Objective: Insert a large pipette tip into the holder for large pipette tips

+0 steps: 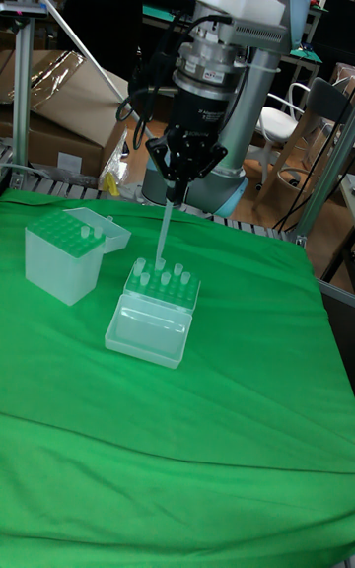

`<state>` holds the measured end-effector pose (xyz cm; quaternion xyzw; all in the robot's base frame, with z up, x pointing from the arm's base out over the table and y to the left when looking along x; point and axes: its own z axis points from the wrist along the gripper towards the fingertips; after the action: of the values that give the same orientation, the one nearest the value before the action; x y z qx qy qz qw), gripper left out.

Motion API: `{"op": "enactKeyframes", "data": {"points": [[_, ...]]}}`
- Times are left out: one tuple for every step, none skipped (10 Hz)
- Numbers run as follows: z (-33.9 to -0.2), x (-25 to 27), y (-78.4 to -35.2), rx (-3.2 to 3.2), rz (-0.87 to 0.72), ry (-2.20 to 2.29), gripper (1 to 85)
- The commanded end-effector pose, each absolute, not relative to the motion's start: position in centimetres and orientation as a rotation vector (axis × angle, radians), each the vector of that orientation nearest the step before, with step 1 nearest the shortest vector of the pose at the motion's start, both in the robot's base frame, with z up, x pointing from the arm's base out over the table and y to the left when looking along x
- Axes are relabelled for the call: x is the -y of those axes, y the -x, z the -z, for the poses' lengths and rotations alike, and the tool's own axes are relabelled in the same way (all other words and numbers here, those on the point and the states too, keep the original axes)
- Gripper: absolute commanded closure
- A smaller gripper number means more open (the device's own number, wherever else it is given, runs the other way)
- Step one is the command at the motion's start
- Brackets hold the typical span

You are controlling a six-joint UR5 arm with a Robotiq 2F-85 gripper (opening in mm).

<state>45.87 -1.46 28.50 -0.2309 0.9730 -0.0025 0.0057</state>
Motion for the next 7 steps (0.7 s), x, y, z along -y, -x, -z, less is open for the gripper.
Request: {"op": "enactKeyframes", "data": {"points": [[-27.75, 1.11, -45.80, -3.027, -0.006, 0.723, 85.0], [-27.56, 1.26, -45.57, -3.023, -0.005, 0.724, 85.0], [-27.44, 1.17, -45.47, -3.023, -0.007, 0.719, 85.0], [-27.36, 1.08, -45.45, -3.023, -0.004, 0.714, 85.0], [-27.35, 1.01, -45.44, -3.023, -0.006, 0.712, 85.0], [-27.31, 0.94, -45.46, -3.021, -0.006, 0.712, 85.0], [-27.29, 0.91, -45.49, -3.020, -0.005, 0.711, 85.0]]}}
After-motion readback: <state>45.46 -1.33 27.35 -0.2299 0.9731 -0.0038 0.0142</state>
